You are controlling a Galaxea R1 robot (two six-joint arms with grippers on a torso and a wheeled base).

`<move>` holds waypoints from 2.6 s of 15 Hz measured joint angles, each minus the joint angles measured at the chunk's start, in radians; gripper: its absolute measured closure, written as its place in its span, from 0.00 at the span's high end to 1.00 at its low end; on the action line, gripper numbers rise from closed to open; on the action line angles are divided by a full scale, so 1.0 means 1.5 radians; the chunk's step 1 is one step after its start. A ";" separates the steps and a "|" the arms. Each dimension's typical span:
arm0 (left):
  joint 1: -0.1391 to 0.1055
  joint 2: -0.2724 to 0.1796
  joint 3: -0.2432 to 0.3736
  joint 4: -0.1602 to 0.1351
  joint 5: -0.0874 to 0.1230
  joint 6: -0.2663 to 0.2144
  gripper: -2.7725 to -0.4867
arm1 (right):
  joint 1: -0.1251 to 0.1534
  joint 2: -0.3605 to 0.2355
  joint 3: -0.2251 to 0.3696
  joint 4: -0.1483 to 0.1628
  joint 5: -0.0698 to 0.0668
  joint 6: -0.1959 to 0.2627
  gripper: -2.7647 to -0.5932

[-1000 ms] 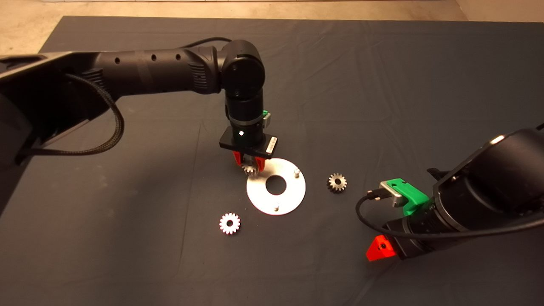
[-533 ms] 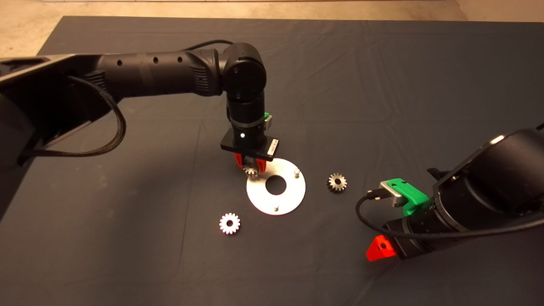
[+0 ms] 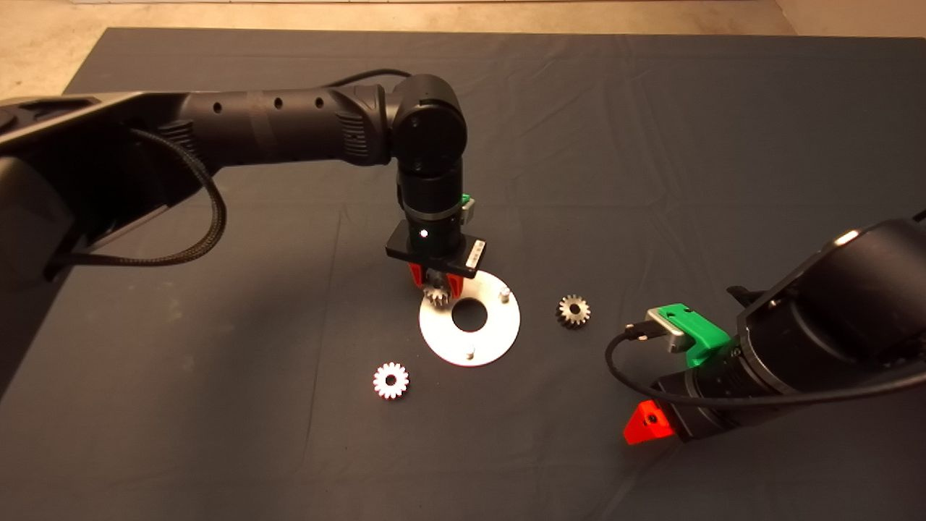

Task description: Install three planetary gears onto the carrier pins

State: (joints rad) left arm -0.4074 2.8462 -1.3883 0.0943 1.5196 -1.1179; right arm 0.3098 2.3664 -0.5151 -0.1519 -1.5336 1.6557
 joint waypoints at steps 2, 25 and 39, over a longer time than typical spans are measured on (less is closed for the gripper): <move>0.000 0.000 -0.006 0.000 0.000 0.002 0.20 | 0.000 0.000 0.000 0.000 0.000 0.000 0.99; 0.011 0.002 -0.022 0.008 0.000 0.026 0.20 | 0.000 0.000 0.000 0.000 0.000 0.000 0.99; 0.011 -0.001 -0.005 0.007 0.003 0.010 0.30 | 0.000 0.000 0.000 0.000 0.000 0.000 0.99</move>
State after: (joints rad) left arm -0.3911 2.8447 -1.3964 0.1047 1.5236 -1.1021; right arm 0.3098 2.3668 -0.5151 -0.1519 -1.5336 1.6557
